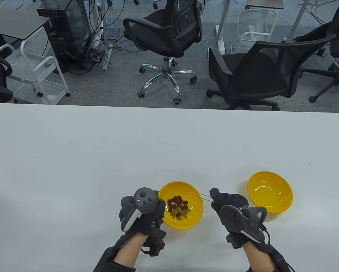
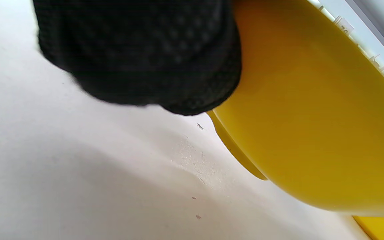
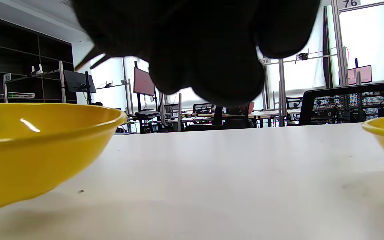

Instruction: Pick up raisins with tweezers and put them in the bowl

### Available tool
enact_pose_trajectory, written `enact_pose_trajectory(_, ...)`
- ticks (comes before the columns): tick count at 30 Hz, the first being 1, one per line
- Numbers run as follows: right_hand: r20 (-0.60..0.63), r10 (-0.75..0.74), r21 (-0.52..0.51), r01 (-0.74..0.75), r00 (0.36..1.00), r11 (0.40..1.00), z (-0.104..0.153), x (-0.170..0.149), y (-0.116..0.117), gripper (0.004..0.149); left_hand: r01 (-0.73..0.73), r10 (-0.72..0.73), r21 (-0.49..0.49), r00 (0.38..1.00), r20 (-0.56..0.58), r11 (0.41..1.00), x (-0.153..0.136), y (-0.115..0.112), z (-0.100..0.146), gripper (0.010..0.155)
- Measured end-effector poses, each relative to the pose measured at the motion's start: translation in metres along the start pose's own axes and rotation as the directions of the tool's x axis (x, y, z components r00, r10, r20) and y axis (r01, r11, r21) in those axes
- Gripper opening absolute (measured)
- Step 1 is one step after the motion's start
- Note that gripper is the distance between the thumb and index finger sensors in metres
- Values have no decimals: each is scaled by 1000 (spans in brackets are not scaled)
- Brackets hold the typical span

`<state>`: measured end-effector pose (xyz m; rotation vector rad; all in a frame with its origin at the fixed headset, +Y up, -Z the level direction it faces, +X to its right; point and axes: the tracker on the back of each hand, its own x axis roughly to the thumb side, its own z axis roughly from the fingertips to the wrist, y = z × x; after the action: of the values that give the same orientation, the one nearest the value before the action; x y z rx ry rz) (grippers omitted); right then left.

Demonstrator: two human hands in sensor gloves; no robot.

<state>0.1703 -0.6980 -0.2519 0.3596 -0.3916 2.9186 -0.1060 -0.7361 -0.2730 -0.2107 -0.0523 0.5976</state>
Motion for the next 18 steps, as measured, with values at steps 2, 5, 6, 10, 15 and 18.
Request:
enact_pose_trajectory(2,2,5,13,-5,1000,1000,0,1,0,52,-7,7,-1,1000,3,1000,-1,-1,0,53)
enact_pose_trajectory(5,12,16,28,-17,1000,999,0,2,1,52,-31,31,15,999,13,999,-4,-6,2,53)
enact_pose_trajectory(6,16,22,37,-22,1000,999,0,3,1,52,-41,41,12,999,11,999,-4,-8,2,53)
enact_pose_trajectory(10,49,72,38,-73,996,997,2,8,4,51,-38,38,5,999,13,999,-5,-10,3,53)
enact_pose_trajectory(15,143,174,41,-181,974,983,5,24,8,50,-25,25,23,999,25,999,-6,-9,4,54)
enact_pose_trajectory(18,194,259,35,-270,946,962,6,32,12,49,-32,32,25,999,28,999,-7,-9,4,54)
